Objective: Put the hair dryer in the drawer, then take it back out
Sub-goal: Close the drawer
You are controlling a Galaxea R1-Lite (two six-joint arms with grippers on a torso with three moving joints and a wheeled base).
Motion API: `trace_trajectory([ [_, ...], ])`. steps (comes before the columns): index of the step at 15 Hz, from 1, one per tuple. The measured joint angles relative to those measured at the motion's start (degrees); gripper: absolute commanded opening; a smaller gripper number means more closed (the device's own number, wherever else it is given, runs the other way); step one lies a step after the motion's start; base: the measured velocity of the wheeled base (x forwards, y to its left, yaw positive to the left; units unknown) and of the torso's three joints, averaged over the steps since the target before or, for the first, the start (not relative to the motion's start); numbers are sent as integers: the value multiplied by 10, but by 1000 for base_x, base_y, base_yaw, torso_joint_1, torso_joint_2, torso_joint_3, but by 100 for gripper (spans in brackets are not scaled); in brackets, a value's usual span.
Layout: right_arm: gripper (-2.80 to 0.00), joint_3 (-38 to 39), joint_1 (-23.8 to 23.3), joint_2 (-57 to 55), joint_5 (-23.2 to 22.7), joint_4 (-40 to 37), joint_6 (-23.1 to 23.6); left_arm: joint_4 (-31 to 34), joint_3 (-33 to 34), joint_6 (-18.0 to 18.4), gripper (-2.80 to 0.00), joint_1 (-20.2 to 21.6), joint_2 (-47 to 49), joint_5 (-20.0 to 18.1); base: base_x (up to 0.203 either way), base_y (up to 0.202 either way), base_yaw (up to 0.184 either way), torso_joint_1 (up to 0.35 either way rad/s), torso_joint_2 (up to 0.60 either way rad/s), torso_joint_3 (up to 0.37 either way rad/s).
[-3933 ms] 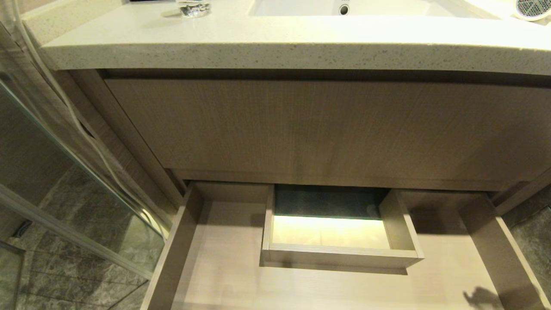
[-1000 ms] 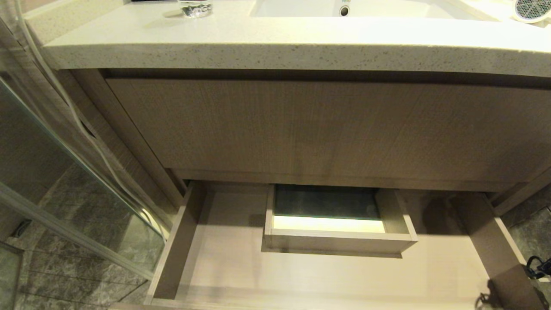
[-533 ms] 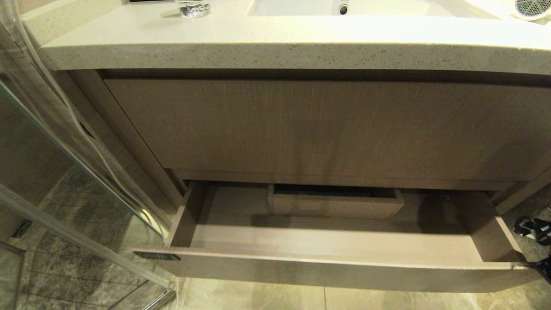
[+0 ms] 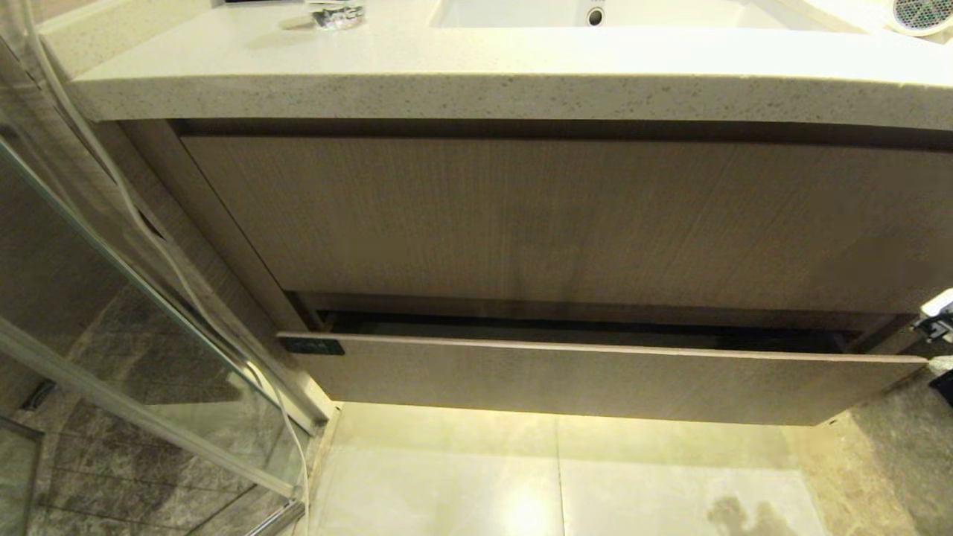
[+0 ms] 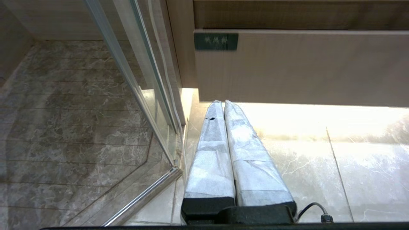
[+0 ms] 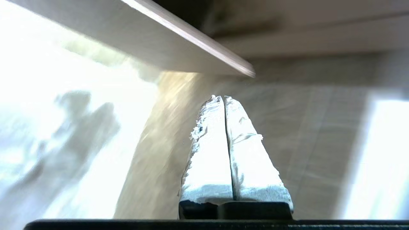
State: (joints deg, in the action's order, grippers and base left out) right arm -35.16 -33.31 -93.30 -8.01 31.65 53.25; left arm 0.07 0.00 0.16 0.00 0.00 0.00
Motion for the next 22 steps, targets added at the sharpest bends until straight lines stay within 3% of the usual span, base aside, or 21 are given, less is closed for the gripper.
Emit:
trace_trajectory([
  [3, -280, 36, -18, 122, -39, 8, 4, 0, 0, 0, -280, 0, 0, 0, 0, 0, 0, 0, 0, 0],
  [7, -280, 51, -5, 269, -50, -29, 5, 0, 0, 0, -280, 0, 0, 0, 0, 0, 0, 0, 0, 0],
  [17, -280, 14, 11, 426, -12, -274, -1, 0, 0, 0, -280, 0, 0, 0, 0, 0, 0, 0, 0, 0],
  [19, -280, 33, 18, 464, -8, -299, -37, 0, 0, 0, -280, 0, 0, 0, 0, 0, 0, 0, 0, 0],
  [20, -280, 50, 39, 481, 4, -296, -78, 0, 0, 0, -280, 0, 0, 0, 0, 0, 0, 0, 0, 0],
  [22, -280, 98, 120, 511, 55, -263, -178, 0, 0, 0, -280, 0, 0, 0, 0, 0, 0, 0, 0, 0],
])
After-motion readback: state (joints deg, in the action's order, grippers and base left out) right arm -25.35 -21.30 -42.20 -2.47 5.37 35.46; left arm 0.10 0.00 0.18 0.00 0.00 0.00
